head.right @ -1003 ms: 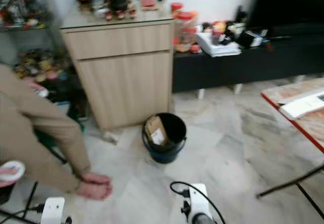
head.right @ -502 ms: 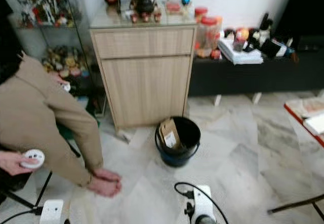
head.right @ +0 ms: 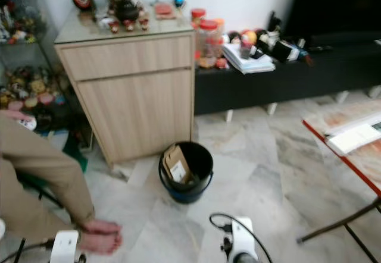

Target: Picking trash to rubbish bin

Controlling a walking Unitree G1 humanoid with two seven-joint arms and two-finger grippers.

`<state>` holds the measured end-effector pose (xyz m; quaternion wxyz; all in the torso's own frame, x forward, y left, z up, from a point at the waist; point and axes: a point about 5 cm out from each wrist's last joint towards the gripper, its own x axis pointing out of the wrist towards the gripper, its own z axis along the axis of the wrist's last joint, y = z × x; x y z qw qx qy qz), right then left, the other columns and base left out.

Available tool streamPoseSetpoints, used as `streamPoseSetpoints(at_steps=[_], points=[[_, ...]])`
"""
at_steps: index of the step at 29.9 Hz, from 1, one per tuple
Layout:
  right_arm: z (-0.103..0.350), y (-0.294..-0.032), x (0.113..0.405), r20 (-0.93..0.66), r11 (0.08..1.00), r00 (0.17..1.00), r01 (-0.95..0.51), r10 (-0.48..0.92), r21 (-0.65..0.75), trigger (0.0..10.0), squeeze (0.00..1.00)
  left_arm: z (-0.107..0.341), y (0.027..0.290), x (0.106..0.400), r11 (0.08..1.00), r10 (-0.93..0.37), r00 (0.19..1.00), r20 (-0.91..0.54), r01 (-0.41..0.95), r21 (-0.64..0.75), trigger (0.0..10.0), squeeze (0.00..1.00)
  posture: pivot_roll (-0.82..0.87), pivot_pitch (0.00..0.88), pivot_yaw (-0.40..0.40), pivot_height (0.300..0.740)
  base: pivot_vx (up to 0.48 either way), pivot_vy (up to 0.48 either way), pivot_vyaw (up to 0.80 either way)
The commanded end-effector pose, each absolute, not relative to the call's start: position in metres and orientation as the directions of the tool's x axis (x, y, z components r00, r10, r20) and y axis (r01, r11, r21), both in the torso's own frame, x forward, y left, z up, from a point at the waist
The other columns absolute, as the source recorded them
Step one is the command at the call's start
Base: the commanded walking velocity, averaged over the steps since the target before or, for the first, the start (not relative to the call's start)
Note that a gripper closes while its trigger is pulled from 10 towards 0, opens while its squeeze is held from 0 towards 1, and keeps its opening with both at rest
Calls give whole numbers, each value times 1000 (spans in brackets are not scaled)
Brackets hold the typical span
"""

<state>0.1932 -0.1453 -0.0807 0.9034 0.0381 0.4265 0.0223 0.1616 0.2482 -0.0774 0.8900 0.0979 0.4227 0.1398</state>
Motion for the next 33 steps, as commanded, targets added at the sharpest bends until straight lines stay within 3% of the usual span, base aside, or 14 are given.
streamPoseSetpoints(at_steps=[1,21,27,33], points=[[-78,-152,197,-758,997,650,3,55,75,10000,0,-77,246,164,943,327,603,-728,-165,288,10000,0,-6,0,-21,740,394,0,0],[-74,-147,205,-736,996,671,-34,87,87,10000,0,-77,246,165,943,328,605,-726,-166,288,10000,0,-5,0,-20,740,395,0,0],[-59,-121,226,-660,965,710,-244,245,95,10000,0,-76,246,166,943,327,608,-724,-165,287,10000,0,-3,0,-20,740,392,0,0],[-48,-105,238,-608,933,724,-350,326,83,10000,0,-76,247,166,943,328,608,-723,-166,288,10000,0,-2,1,-21,740,394,0,0]])
